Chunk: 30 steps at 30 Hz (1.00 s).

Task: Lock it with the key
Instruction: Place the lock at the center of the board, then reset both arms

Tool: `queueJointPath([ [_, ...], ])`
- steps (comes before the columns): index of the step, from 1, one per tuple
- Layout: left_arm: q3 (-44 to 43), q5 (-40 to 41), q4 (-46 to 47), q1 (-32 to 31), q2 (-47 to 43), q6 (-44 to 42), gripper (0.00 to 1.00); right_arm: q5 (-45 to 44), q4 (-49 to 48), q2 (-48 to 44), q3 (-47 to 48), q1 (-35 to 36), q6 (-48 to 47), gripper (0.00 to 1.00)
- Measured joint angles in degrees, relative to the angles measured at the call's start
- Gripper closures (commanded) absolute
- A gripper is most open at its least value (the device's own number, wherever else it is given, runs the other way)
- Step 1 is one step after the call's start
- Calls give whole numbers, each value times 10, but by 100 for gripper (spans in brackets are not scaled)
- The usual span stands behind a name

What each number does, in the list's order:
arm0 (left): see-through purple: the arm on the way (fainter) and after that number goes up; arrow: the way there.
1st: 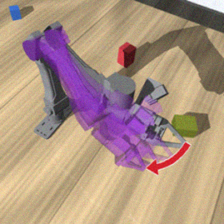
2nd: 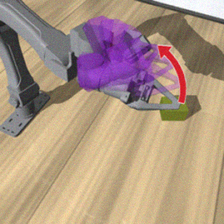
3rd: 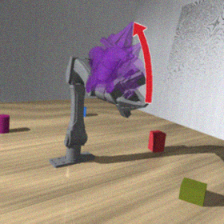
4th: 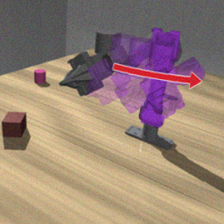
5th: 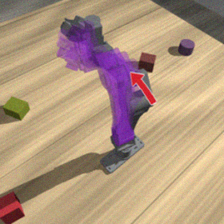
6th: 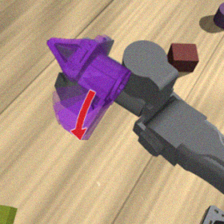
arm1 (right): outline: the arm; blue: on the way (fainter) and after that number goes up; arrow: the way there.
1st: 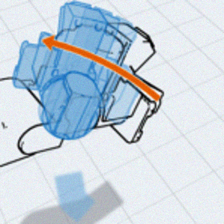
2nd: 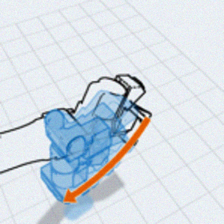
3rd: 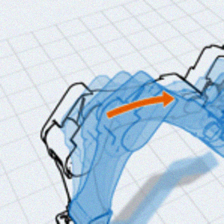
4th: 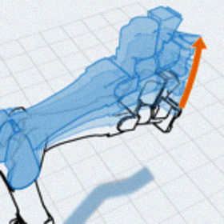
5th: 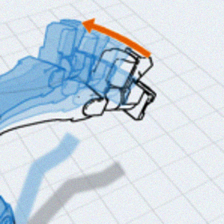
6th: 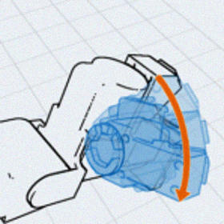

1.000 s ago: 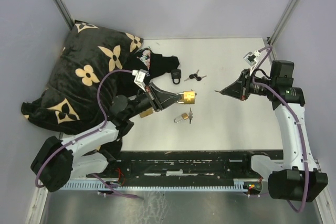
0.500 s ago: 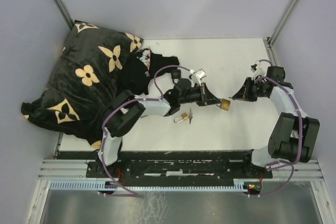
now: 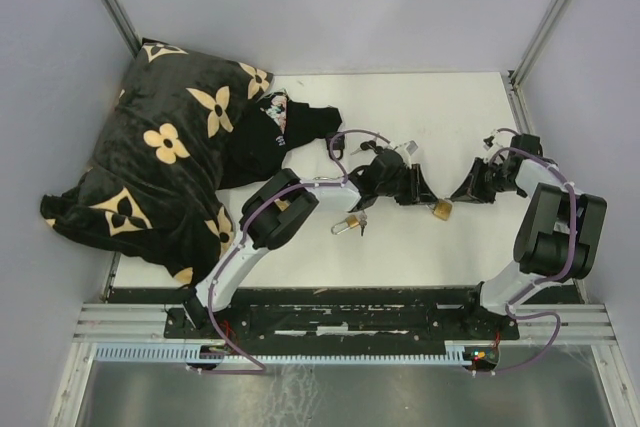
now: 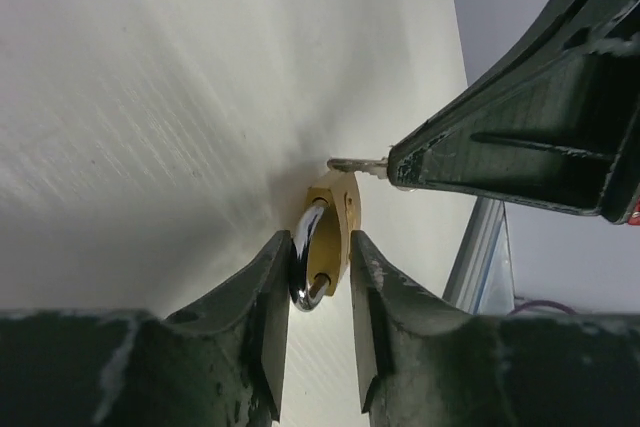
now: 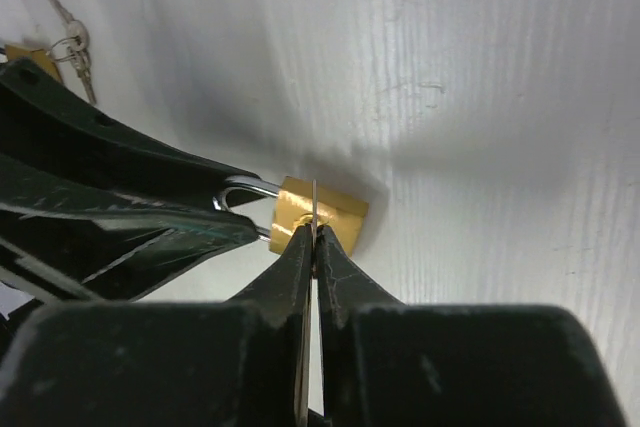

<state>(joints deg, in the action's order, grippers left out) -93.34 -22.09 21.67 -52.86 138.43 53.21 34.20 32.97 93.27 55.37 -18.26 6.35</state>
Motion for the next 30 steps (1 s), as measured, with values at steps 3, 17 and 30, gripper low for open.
queueJointPath([
  [3, -10, 17, -25, 0, 0, -10, 48, -9, 0, 19, 0, -9, -1, 79],
  [17, 83, 184, -148, 0, -202, -184, 20, 0, 25, -33, 3, -41, -80, 34],
  [30, 279, 213, -150, 52, -701, -294, 1, 23, 110, -327, 109, -41, -238, 1],
])
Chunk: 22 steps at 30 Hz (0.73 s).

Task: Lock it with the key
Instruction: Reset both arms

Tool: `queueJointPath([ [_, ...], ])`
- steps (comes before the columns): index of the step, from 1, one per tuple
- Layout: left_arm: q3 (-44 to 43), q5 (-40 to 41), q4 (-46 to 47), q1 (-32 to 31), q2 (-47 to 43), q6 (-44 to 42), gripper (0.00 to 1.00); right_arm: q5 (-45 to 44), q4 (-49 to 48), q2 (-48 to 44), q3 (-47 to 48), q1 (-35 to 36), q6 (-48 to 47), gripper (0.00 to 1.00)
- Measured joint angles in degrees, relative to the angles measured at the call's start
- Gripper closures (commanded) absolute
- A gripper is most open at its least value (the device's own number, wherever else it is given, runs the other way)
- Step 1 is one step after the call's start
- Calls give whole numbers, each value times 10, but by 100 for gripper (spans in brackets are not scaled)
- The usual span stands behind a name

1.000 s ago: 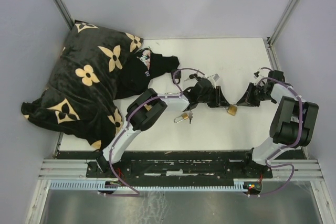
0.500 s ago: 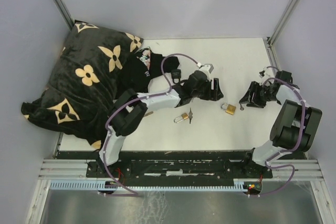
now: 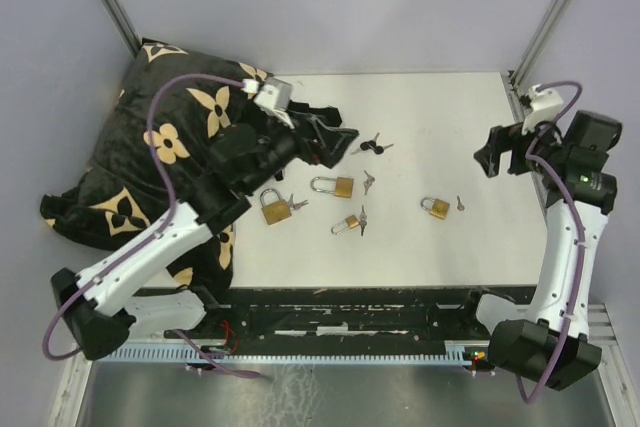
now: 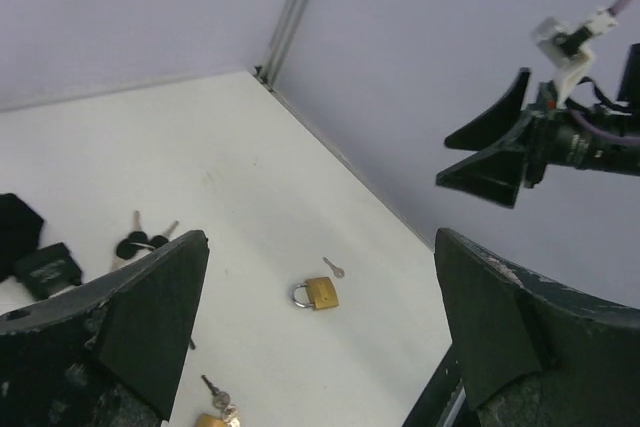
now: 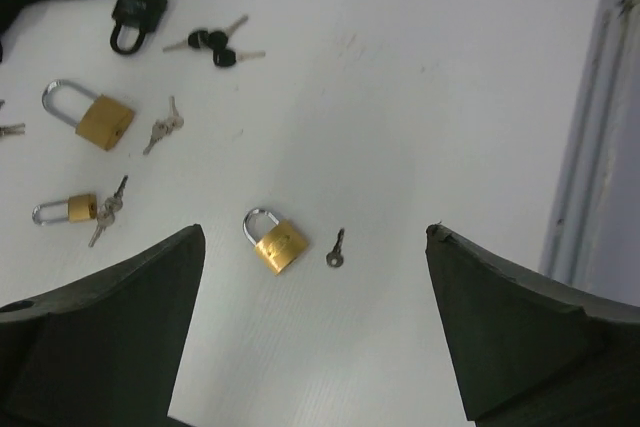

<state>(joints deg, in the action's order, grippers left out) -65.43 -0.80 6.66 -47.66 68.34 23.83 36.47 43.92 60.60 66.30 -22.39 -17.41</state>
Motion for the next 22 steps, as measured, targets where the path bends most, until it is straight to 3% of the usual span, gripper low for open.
queueJointPath([
  [7, -36, 14, -129, 26, -126, -22, 1, 21, 81, 31, 278, 0, 63, 1],
  [10, -78, 24, -186, 26, -150, -29, 1, 37, 95, 35, 354, 0, 99, 1],
  [22, -196, 64, -315, 26, -195, -68, 1, -3, 95, -49, 381, 0, 237, 1],
])
